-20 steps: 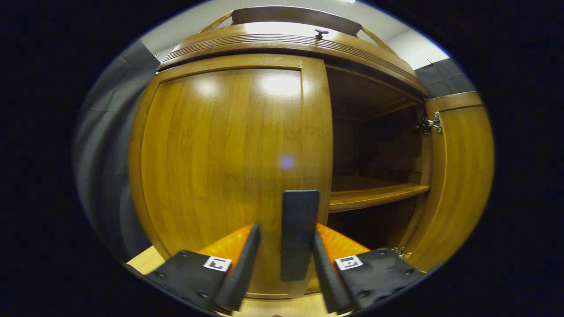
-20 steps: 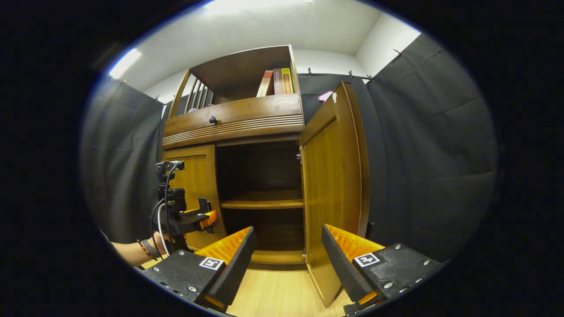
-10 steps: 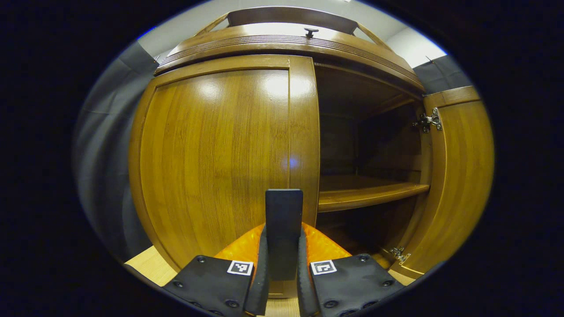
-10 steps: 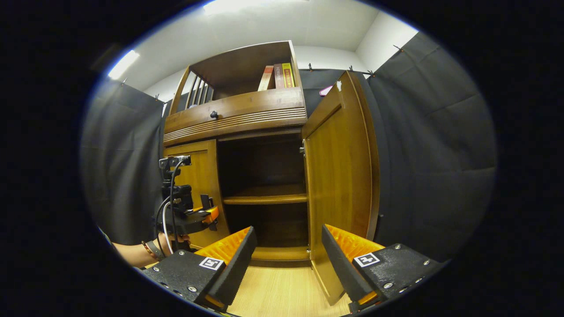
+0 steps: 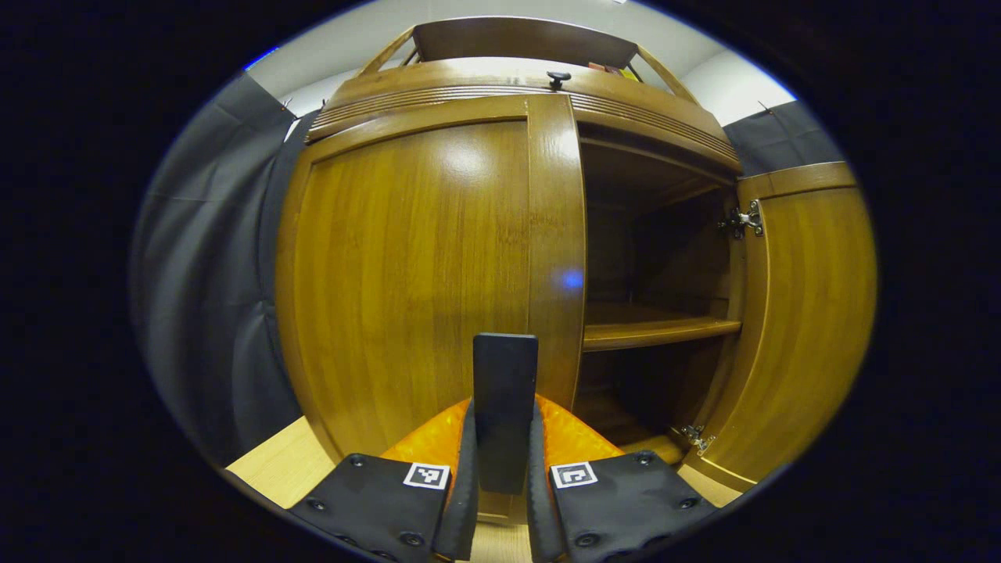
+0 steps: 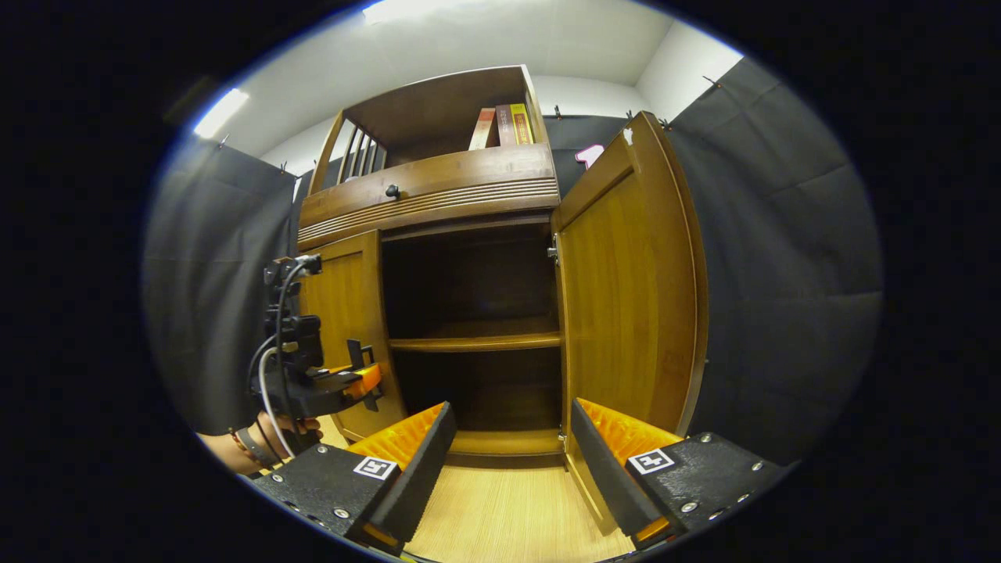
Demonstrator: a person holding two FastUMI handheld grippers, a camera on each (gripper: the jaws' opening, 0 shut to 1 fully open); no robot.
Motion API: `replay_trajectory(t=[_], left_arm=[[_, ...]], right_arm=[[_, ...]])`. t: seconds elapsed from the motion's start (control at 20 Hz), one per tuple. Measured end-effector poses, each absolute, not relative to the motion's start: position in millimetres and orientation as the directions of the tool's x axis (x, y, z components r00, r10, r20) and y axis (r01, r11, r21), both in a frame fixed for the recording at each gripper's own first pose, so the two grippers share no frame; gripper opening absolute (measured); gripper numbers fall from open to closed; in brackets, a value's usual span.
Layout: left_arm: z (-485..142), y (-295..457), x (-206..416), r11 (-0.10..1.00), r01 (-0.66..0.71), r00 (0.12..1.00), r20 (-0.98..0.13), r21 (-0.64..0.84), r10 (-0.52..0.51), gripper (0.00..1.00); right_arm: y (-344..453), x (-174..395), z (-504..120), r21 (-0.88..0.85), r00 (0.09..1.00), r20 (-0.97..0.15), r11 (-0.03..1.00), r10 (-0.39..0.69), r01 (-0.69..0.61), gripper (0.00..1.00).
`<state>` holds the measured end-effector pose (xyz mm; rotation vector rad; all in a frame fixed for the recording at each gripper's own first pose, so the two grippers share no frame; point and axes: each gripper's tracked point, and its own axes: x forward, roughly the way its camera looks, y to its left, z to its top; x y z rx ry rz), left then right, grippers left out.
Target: Open the right door of the double-door shoe cabinet with the right hand, and open the left door with the left hand.
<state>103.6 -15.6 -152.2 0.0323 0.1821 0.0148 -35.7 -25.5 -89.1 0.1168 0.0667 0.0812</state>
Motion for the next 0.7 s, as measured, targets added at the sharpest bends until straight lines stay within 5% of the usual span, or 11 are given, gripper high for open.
replay_trajectory(t=[0.7], left_arm=[[-121.4, 68.3, -17.0, 0.978, -0.183, 0.968, -0.156, 0.096, 0.196, 0.30]], right_arm=[[-11.2, -26.3, -94.4, 0.092, 0.990, -0.089, 0.991, 0.106, -0.098, 0.92]])
